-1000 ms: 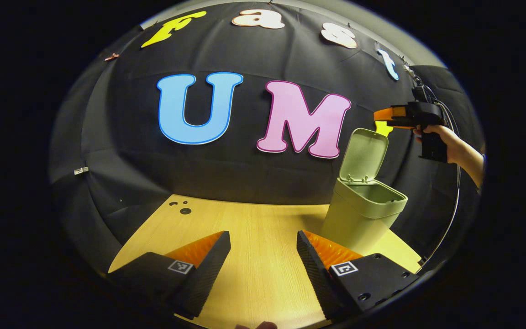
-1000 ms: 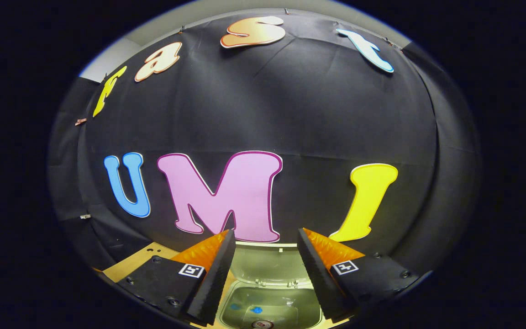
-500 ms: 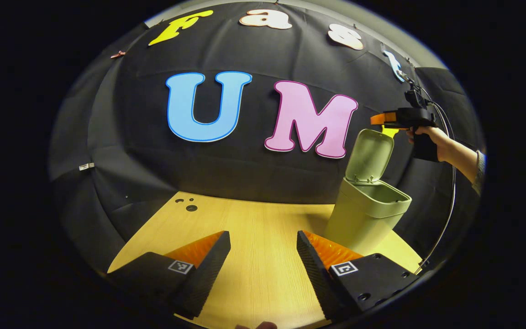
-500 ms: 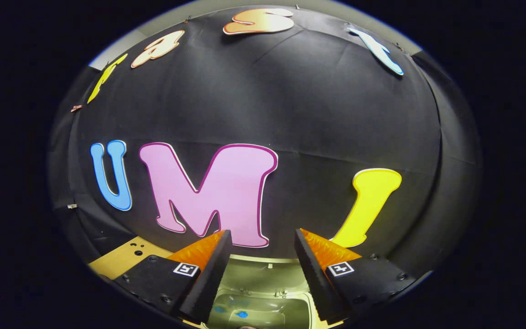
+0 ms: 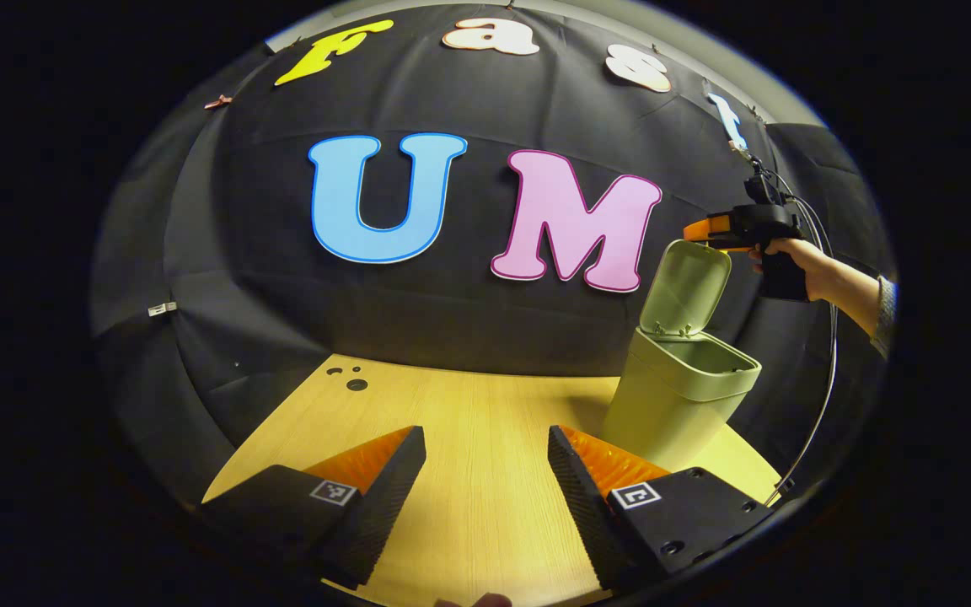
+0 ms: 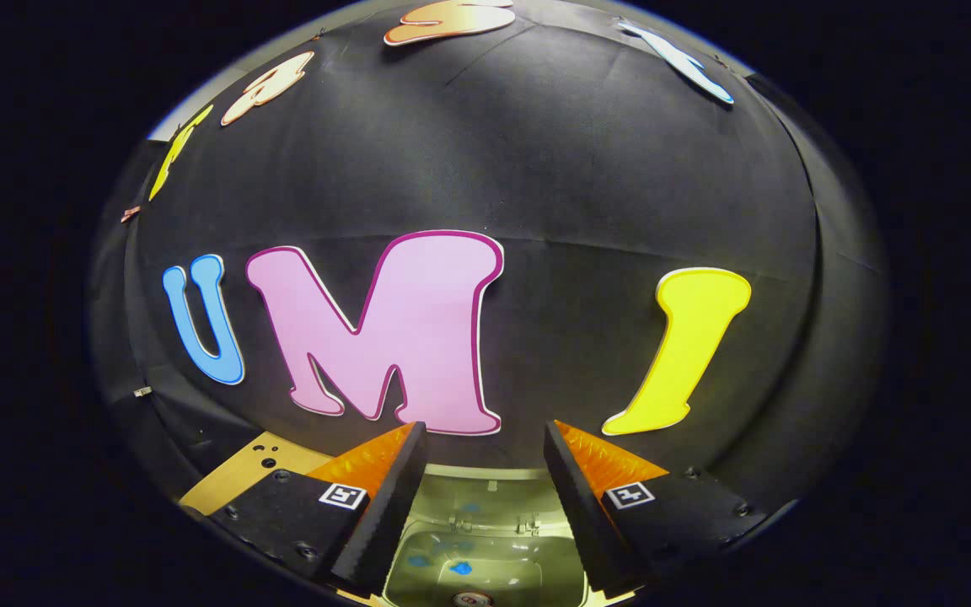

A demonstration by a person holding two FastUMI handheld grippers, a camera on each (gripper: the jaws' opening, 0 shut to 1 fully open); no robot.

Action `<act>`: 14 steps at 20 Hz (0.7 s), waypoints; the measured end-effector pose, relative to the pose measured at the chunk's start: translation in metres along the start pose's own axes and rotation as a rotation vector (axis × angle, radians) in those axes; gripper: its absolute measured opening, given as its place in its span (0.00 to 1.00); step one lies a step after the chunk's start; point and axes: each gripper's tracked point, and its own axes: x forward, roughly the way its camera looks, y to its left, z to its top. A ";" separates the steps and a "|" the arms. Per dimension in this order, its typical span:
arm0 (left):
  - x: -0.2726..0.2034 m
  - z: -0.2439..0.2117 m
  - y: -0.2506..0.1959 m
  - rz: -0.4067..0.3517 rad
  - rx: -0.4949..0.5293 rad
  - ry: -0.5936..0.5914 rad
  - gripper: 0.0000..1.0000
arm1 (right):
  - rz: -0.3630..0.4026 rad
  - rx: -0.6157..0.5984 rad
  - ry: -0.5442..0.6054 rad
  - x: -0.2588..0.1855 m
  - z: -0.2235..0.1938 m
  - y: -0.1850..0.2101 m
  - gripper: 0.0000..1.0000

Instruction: Press the lid of the desktop garbage bin to open it, pick up the crumpled paper on the desktop and throw it into the bin, then pick up the pop can on the desktop and drop it into the bin, and finally close the garbage bin lid.

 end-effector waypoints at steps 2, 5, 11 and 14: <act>0.000 0.000 -0.003 -0.009 0.006 -0.002 0.94 | 0.004 -0.007 0.008 -0.012 -0.006 0.002 0.87; 0.000 0.001 -0.008 -0.026 0.012 -0.002 0.94 | 0.009 -0.025 0.022 -0.028 -0.017 0.004 0.87; -0.003 0.001 -0.015 -0.057 0.027 -0.006 0.94 | 0.017 -0.031 0.086 -0.059 -0.054 0.008 0.87; -0.004 0.000 -0.017 -0.068 0.028 -0.006 0.94 | 0.014 -0.027 0.126 -0.069 -0.078 0.009 0.87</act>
